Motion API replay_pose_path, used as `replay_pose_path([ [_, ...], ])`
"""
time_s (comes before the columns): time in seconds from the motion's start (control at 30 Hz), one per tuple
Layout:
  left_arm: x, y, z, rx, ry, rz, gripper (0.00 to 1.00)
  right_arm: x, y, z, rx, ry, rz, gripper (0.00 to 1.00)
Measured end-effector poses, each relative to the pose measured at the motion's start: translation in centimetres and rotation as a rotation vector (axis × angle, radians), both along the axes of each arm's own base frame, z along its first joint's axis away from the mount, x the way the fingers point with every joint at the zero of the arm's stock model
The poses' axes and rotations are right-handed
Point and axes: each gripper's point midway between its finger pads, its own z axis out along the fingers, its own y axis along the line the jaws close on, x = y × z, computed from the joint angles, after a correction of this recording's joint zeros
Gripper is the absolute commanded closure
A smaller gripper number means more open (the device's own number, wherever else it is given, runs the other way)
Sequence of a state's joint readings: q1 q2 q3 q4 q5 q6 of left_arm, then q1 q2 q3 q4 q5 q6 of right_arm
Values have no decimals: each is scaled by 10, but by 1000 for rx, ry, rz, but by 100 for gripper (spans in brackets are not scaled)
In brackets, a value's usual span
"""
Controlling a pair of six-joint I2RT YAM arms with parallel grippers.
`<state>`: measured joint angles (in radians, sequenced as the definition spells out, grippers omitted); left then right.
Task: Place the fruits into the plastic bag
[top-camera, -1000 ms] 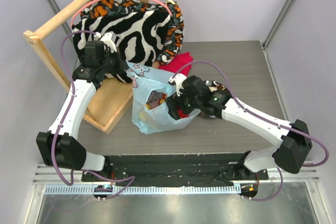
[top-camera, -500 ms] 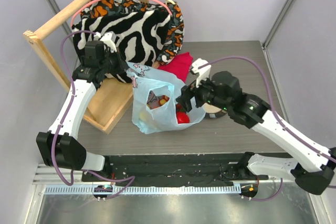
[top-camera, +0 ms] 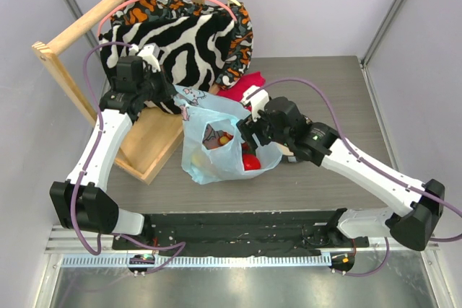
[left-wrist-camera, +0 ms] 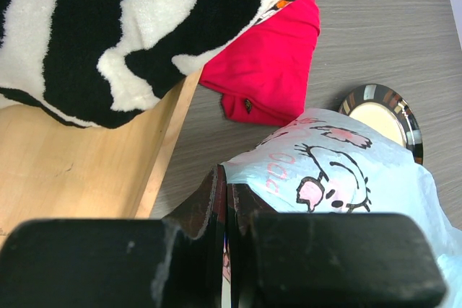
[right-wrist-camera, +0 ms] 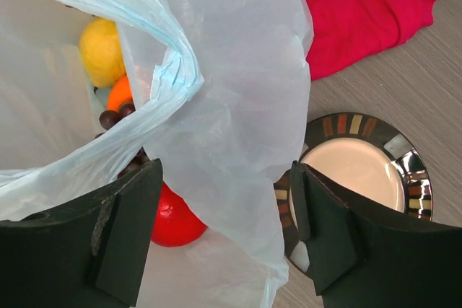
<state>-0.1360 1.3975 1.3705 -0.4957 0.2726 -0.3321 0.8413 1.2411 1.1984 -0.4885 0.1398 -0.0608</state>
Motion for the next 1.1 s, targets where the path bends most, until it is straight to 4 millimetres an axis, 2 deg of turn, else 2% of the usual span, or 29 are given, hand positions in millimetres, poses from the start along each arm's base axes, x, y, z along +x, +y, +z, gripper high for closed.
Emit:
replay_pose_path([
  [0.1,0,0,0,0,0,0,95,3,2,-10,-36,5,14,21],
  [0.23,0,0,0,1,0,0,89,8,7,-18,-65,1,35,39],
  [0.27,0,0,0,1,-1,-2,81,10,9,-23,-76,4,40,43],
  [0.33,0,-1,0,2,-4,-9,67,13,12,-32,-99,14,48,72],
  [0.37,0,-2,1,1,-8,-17,51,14,13,-37,-113,21,54,83],
  [0.4,0,-3,2,1,-13,-25,42,16,14,-43,-123,31,59,94],
  [0.43,0,-4,3,1,-20,-38,35,17,14,-47,-127,41,63,99],
  [0.47,0,-6,5,-3,-27,-49,25,18,14,-49,-130,47,67,99],
  [0.53,0,-9,9,-7,-48,-71,18,22,10,-50,-118,60,58,99],
  [0.67,-5,-12,27,-1,-116,-102,14,40,-1,-40,-53,73,21,99],
  [0.77,-15,-21,53,34,-217,-139,11,58,-10,-24,23,72,-20,99],
  [0.83,-27,-41,70,75,-292,-192,8,70,-20,-15,70,72,-61,99],
  [0.93,-56,-91,87,132,-396,-351,6,83,-33,-7,132,83,-115,99],
  [1.0,-72,-119,89,168,-441,-454,6,89,-39,-6,166,99,-143,99],
  [1.1,-88,-155,76,248,-458,-580,6,98,-46,-8,213,133,-178,99],
])
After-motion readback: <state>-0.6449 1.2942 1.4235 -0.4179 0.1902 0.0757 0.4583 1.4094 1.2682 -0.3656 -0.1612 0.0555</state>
